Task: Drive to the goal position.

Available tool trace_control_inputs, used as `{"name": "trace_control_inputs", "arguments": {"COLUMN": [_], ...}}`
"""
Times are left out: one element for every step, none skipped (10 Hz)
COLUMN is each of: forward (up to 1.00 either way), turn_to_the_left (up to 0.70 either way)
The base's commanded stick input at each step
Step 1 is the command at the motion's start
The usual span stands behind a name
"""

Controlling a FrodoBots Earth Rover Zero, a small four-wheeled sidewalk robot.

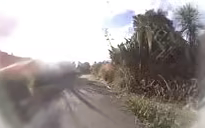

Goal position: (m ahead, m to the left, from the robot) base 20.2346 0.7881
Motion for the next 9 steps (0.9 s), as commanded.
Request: {"name": "trace_control_inputs", "arguments": {"forward": [0.50, 0.50, 0.50, 0.50, 0.50, 0.50, 0.50, 0.50, 0.50], "turn_to_the_left": [0.03, 0.03, 0.03, 0.03, 0.03, 0.03, 0.03, 0.03, 0.03]}}
